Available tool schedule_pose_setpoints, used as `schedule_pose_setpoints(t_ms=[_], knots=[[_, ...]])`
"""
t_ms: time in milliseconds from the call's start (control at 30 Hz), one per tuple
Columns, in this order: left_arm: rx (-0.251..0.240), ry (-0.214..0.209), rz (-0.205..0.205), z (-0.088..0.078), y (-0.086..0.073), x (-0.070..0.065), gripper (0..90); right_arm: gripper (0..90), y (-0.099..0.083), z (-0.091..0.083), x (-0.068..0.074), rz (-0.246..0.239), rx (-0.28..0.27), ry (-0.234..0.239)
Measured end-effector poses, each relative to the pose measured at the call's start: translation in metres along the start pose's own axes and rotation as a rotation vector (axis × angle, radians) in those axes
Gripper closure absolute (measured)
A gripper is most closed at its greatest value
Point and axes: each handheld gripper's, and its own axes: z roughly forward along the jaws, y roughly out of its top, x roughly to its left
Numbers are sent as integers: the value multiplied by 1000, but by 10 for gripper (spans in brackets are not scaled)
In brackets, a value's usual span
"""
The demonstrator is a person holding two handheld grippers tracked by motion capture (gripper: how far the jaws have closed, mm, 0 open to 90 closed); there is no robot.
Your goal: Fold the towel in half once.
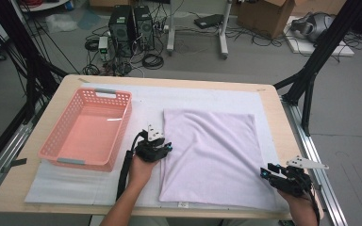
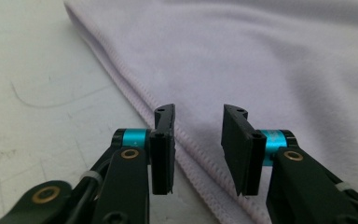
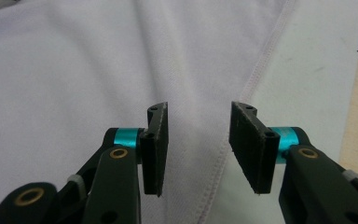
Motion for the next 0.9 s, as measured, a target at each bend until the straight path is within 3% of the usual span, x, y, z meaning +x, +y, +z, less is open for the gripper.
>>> schedule_pose_setpoints(t_ms=[167, 300, 367, 400, 467, 500, 567, 700, 733, 800, 900], knots=[[7, 17, 31, 1, 1, -5, 846, 567, 0, 0, -1, 9, 2, 0], [-29, 56, -60, -4, 3, 3, 856, 567, -1, 0, -2, 9, 3, 2], [-19, 76, -66, -6, 2, 8, 858, 567, -1, 0, -2, 9, 3, 3], [-3, 62, -70, -5, 1, 9, 857, 567, -1, 0, -2, 8, 4, 2], [6, 63, -57, -4, 0, 7, 813, 563, -1, 1, -2, 13, 0, 0], [6, 72, -66, -5, 0, 8, 742, 559, -1, 1, -3, 13, -2, -4], [1, 58, -121, -10, -2, 10, 628, 550, 0, 1, -5, 21, -5, -17], [19, 11, -131, -17, -11, 5, 566, 573, 6, 5, -17, 59, -37, -49], [1, 0, -138, -20, -15, 3, 543, 583, 9, 8, -22, 78, -42, -49], [-5, -25, -155, -26, -20, 1, 532, 597, 19, 19, -31, 105, -42, -50], [-3, -54, -157, -33, -25, -1, 517, 598, 32, 41, -37, 106, -33, -50]])
